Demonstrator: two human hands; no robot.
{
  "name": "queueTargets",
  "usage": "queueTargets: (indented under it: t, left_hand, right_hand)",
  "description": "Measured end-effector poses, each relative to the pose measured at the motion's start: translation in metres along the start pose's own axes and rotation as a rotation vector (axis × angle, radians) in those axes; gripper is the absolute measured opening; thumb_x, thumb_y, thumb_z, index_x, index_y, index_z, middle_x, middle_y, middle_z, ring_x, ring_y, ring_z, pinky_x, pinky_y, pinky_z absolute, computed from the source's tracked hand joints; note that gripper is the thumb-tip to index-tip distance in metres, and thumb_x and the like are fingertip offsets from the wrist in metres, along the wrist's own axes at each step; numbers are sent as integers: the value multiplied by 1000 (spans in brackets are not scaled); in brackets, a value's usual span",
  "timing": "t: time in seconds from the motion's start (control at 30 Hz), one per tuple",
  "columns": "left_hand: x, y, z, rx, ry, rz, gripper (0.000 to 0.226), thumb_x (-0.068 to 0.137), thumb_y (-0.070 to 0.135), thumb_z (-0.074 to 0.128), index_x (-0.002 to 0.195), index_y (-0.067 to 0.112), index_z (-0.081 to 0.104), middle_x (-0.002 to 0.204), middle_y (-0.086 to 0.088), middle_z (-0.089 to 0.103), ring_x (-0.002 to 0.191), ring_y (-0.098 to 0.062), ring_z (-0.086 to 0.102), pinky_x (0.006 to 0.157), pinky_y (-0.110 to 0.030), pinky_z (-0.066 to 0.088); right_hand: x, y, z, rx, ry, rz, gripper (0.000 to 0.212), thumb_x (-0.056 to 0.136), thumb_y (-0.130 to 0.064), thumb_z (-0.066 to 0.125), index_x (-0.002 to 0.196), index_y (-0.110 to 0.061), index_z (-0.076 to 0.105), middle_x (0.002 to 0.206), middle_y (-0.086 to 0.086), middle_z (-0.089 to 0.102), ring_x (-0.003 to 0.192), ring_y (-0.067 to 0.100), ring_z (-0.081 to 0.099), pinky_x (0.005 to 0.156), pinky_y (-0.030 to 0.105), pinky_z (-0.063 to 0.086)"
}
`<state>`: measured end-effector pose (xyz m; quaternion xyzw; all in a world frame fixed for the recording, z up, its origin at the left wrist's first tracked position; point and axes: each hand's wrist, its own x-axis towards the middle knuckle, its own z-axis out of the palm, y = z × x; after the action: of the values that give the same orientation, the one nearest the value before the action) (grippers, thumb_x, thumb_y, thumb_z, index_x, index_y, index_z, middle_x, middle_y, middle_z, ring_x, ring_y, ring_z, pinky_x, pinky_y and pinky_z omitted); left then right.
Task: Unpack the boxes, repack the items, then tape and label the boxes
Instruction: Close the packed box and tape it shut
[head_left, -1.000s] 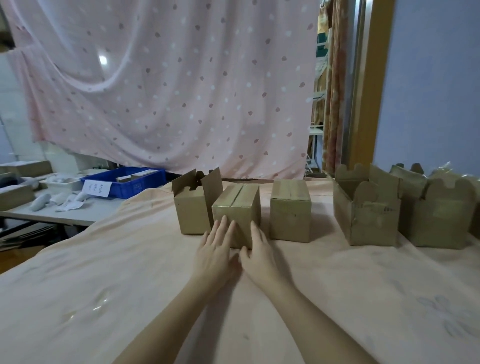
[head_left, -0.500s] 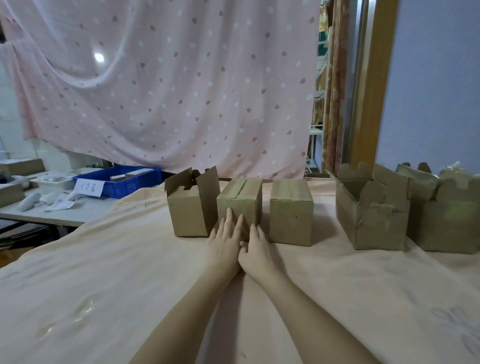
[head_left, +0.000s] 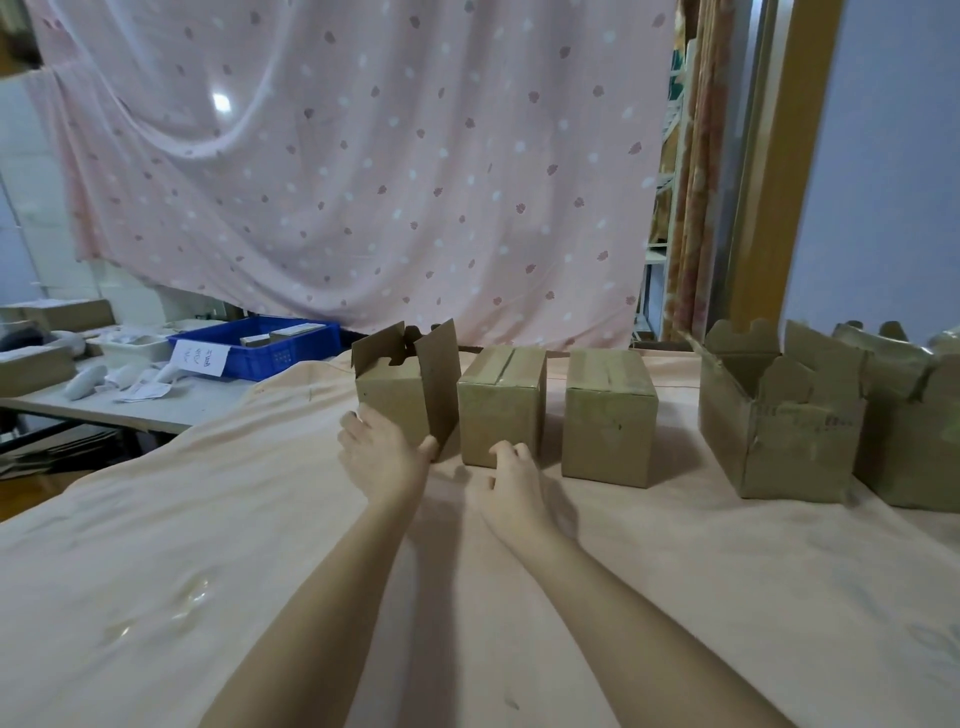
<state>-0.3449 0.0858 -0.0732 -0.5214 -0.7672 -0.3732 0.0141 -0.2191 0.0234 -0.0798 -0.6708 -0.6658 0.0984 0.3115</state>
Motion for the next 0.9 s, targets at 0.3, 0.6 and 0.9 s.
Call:
queueTargets:
  t: [0.3, 0.6, 0.9]
  left_hand:
    - [43, 6, 24, -209, -91, -112, 124, 69, 54, 78, 150, 2, 0, 149, -21, 23, 136, -35, 29, 106, -45, 36]
    - [42, 9, 34, -213, -95, -86, 116, 70, 42, 81, 149, 2, 7, 143, -21, 28, 130, -37, 36, 103, -46, 42]
    - [-36, 21, 6, -81, -7, 46, 56, 87, 21, 64, 128, -7, 38, 123, -26, 47, 111, -39, 48, 92, -42, 41]
  right_hand:
    - [14, -12, 13, 36, -36, -58, 24, 95, -14, 43, 117, -10, 53, 121, 10, 49, 109, 31, 51, 83, 32, 39]
    - [6, 8, -10, -61, -36, -79, 21, 98, -18, 37, 113, -14, 51, 118, 2, 50, 103, 25, 53, 70, 31, 33]
    - [-9, 31, -38, -96, 15, -10, 19, 95, -14, 46, 114, -12, 52, 116, 6, 54, 100, 26, 55, 71, 29, 35]
